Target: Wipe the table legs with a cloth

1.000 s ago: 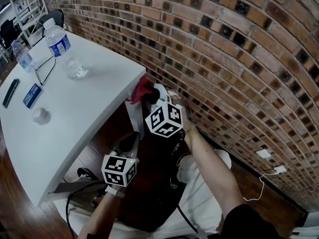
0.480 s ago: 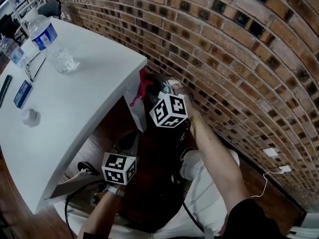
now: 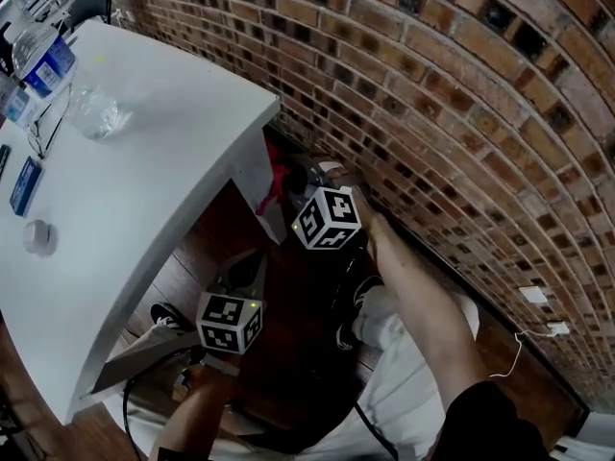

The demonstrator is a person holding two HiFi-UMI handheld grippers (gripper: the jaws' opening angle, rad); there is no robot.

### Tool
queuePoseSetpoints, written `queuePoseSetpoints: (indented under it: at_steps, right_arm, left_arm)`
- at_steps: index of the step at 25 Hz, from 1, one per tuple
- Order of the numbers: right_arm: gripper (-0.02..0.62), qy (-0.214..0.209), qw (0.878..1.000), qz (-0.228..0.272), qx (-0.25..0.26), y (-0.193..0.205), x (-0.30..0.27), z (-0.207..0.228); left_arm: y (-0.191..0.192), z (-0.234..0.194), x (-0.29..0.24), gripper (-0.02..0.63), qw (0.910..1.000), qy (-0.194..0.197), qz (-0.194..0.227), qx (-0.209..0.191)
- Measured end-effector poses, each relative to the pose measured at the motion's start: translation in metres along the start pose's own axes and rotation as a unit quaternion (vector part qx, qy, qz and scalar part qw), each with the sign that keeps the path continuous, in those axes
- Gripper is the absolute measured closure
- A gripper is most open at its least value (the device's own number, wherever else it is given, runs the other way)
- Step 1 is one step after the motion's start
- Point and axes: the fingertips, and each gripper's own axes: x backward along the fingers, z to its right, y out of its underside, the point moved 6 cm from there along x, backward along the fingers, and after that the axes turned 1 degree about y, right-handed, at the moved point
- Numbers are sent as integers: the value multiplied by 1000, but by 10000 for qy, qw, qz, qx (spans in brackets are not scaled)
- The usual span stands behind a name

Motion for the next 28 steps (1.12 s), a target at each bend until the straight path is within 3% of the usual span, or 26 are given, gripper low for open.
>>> queuePoseSetpoints:
  at_steps: [7, 16, 19, 28]
  right_arm:
    - [546, -488, 9985, -145, -198, 35, -29, -35]
    - [546, -824, 9924, -101, -911, 81, -71, -83]
    - [548, -1031, 9897, -275, -954, 104, -63, -95]
    - [548, -1183, 9824, -467, -1367, 141, -100, -136]
  left_arm:
    - [17, -5, -20, 606, 9997, -5, -231, 84]
    - [42, -19, -47, 606, 9982, -92, -587, 65]
    - [52, -7, -63, 606, 9977, -29, -669, 129]
    - [81, -27, -83, 606, 9952, -5, -970, 153]
